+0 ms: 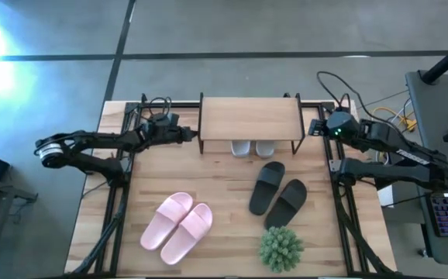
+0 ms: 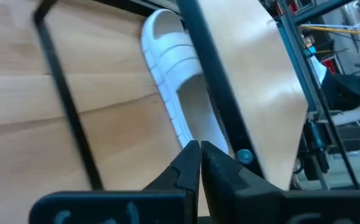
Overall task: Pick and place slides into the shelf
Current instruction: Adjust the shelf and adjust the gray slippers on the table, then put the right black slides on the shelf
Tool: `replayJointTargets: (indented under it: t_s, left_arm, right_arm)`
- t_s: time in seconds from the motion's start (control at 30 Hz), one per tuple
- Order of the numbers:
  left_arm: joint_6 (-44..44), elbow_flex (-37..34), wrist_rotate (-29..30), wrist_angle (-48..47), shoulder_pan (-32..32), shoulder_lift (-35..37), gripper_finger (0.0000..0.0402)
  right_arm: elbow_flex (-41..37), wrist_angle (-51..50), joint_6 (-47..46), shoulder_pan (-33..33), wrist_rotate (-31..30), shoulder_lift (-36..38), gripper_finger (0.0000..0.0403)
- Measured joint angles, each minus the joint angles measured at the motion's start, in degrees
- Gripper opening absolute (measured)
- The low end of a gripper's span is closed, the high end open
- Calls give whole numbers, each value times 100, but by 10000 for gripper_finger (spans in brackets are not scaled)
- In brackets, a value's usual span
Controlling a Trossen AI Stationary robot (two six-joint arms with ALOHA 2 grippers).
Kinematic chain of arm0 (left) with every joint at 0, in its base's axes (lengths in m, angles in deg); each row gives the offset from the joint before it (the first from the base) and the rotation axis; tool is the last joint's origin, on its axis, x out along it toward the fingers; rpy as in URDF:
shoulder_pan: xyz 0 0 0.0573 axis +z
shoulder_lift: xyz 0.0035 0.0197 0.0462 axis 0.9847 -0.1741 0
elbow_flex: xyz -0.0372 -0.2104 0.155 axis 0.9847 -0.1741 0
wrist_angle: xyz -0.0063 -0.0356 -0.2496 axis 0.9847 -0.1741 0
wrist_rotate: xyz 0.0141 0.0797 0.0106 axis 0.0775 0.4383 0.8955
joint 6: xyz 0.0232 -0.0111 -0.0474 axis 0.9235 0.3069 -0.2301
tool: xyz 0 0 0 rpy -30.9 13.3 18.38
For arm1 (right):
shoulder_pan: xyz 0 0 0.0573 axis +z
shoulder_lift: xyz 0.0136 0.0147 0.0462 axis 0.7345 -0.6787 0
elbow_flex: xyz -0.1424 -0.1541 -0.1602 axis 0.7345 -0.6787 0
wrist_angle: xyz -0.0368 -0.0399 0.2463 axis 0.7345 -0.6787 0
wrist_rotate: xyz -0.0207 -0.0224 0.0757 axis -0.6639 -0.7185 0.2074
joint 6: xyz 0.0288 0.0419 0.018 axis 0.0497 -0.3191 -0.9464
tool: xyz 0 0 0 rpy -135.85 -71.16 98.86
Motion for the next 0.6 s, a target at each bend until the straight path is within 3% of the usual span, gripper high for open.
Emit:
replayJointTargets:
  t_s: [0.43, 0.6]
  left_arm:
    - [305, 349, -311, -194, -275, -167, 0]
    - [559, 353, 423, -1153, -277, 275, 0]
  right_arm:
    - [-13, -47, 212, 0, 26, -268, 8]
    - [-15, -52, 425, 0, 26, -118, 8]
